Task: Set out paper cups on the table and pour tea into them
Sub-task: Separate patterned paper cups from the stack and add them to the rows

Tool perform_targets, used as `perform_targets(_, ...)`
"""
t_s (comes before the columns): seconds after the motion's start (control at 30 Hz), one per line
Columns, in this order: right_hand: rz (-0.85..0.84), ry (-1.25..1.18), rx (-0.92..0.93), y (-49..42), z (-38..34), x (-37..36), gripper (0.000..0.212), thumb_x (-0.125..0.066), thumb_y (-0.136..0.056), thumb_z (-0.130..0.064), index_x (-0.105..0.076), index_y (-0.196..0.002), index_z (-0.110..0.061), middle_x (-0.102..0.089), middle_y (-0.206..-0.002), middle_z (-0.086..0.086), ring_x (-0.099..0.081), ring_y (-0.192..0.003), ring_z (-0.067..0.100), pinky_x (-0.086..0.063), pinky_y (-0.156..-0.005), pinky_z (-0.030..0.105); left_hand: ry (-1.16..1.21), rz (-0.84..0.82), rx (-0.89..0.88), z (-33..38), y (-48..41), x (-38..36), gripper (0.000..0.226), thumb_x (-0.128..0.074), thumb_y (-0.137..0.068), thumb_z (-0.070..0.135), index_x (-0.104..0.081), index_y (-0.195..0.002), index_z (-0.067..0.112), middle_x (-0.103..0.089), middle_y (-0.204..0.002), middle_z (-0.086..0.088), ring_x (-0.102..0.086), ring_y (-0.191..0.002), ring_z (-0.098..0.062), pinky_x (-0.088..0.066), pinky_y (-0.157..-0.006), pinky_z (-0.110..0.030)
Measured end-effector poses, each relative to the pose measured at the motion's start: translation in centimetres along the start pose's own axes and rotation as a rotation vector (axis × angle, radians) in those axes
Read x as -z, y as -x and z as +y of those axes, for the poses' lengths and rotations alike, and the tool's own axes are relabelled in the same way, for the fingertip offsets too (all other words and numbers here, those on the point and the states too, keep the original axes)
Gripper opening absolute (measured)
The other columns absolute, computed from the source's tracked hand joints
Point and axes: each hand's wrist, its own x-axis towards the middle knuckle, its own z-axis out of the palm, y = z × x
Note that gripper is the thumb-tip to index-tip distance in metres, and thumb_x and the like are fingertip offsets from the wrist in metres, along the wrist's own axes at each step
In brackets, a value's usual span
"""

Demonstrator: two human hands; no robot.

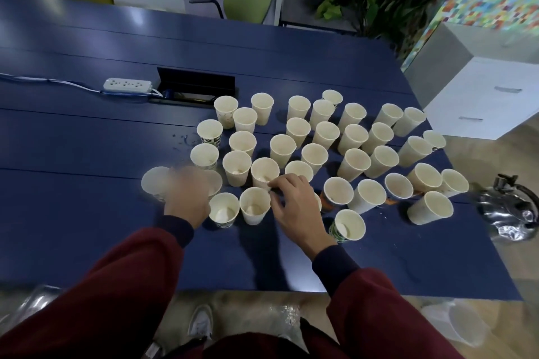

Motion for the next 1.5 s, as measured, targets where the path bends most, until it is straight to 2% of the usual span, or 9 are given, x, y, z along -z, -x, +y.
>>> perform_targets(0.17, 0.024, -0.013, 0.019, 0.7, 3.2, 2.7, 0.018, -0.054, -0.088, -0.02, -0.069, -0.098, -0.015, -0.065, -0.099, 0.004, -0.056, -0.088, 0.029, -0.048, -0.073, 0.045, 0.269, 0.343, 0.053, 5.4, -1.4, 4.4, 0.034, -0.054, -0.064, 0.016, -0.069, -0.093, 0.006, -0.065, -0.102, -0.014, -0.058, -0.095, -0.038, -0.042, -0.085, -0.05)
perform_targets(0.33, 0.058, 0.019, 0.028, 2.2, 7.1, 6.2, 0.016, -0.056, -0.086, -0.018, -0.069, -0.095, -0.013, -0.066, -0.095, 0.005, -0.058, -0.088, 0.031, -0.046, -0.078, 0.042, 0.455, 0.456, -0.089, 13.5, -2.8, 7.9, 0.027, -0.056, -0.066, 0.019, -0.067, -0.089, 0.01, -0.062, -0.092, -0.01, -0.057, -0.086, -0.036, -0.044, -0.07, -0.044)
perform_targets(0.6, 0.177, 0.073, -0.086, 4.6, 14.9, 12.8, 0.017, -0.061, -0.085, -0.011, -0.07, -0.099, -0.008, -0.065, -0.098, 0.01, -0.059, -0.09, 0.032, -0.05, -0.079, 0.047, 0.614, 0.36, -0.407, 26.1, -5.3, 10.1, 0.017, -0.052, -0.07, 0.022, -0.066, -0.075, 0.013, -0.061, -0.083, -0.006, -0.058, -0.079, -0.031, -0.047, -0.067, -0.045)
perform_targets(0.7, 0.258, 0.107, -0.171, 4.7, 17.8, 15.4, 0.019, -0.057, -0.087, -0.015, -0.069, -0.098, -0.008, -0.063, -0.103, 0.011, -0.058, -0.092, 0.033, -0.049, -0.079, 0.048, 0.682, 0.343, -0.495, 30.7, -7.1, 11.9, 0.023, -0.048, -0.072, 0.025, -0.067, -0.076, 0.013, -0.061, -0.083, -0.006, -0.058, -0.077, -0.031, -0.048, -0.067, -0.046)
perform_targets(0.83, 0.389, 0.146, -0.285, 5.6, 20.6, 19.2, 0.016, -0.059, -0.087, -0.011, -0.07, -0.097, -0.007, -0.061, -0.105, 0.01, -0.057, -0.094, 0.029, -0.048, -0.08, 0.041, 0.82, 0.309, -0.574, 37.1, -9.1, 14.4, 0.017, -0.057, -0.072, 0.02, -0.07, -0.081, 0.013, -0.062, -0.088, -0.005, -0.059, -0.083, -0.028, -0.043, -0.074, -0.036)
perform_targets(0.97, 0.473, 0.216, -0.397, 7.0, 23.5, 23.2, 0.018, -0.057, -0.088, -0.014, -0.07, -0.099, -0.007, -0.062, -0.104, 0.009, -0.058, -0.096, 0.029, -0.05, -0.082, 0.043, 0.928, 0.251, -0.686, 43.2, -9.9, 17.1, 0.018, -0.057, -0.074, 0.02, -0.069, -0.086, 0.013, -0.063, -0.093, -0.005, -0.058, -0.089, -0.028, -0.045, -0.08, -0.039)
perform_targets(1.2, 0.657, 0.287, -0.535, 9.2, 31.5, 29.7, 0.015, -0.056, -0.085, -0.01, -0.069, -0.09, -0.004, -0.062, -0.102, 0.012, -0.059, -0.098, 0.03, -0.049, -0.087, 0.038, 0.753, 0.062, -0.804, 53.5, -11.7, 19.4, 0.015, -0.062, -0.084, 0.026, -0.07, -0.091, 0.016, -0.062, -0.1, -0.007, -0.054, -0.099, -0.032, -0.047, -0.087, -0.045)
perform_targets(1.33, 0.61, 0.259, -0.651, 9.7, 37.2, 32.6, 0.017, -0.058, -0.081, -0.012, -0.071, -0.088, -0.005, -0.062, -0.1, 0.011, -0.053, -0.098, 0.021, -0.032, -0.082, 0.018, 0.722, -0.009, -0.811, 59.6, -12.8, 20.0, 0.015, -0.06, -0.085, 0.026, -0.069, -0.092, 0.018, -0.063, -0.101, -0.004, -0.053, -0.103, -0.029, -0.043, -0.085, -0.037)
perform_targets(1.5, 0.455, 0.228, -0.616, 10.2, 46.8, 35.4, 0.017, -0.057, -0.08, -0.008, -0.071, -0.089, -0.003, -0.061, -0.097, 0.014, -0.054, -0.095, 0.024, -0.031, -0.083, 0.017, 0.684, -0.144, -0.691, 68.7, -14.1, 18.8, 0.017, -0.061, -0.085, 0.026, -0.067, -0.094, 0.013, -0.064, -0.098, -0.008, -0.057, -0.099, -0.031, -0.049, -0.083, -0.041)
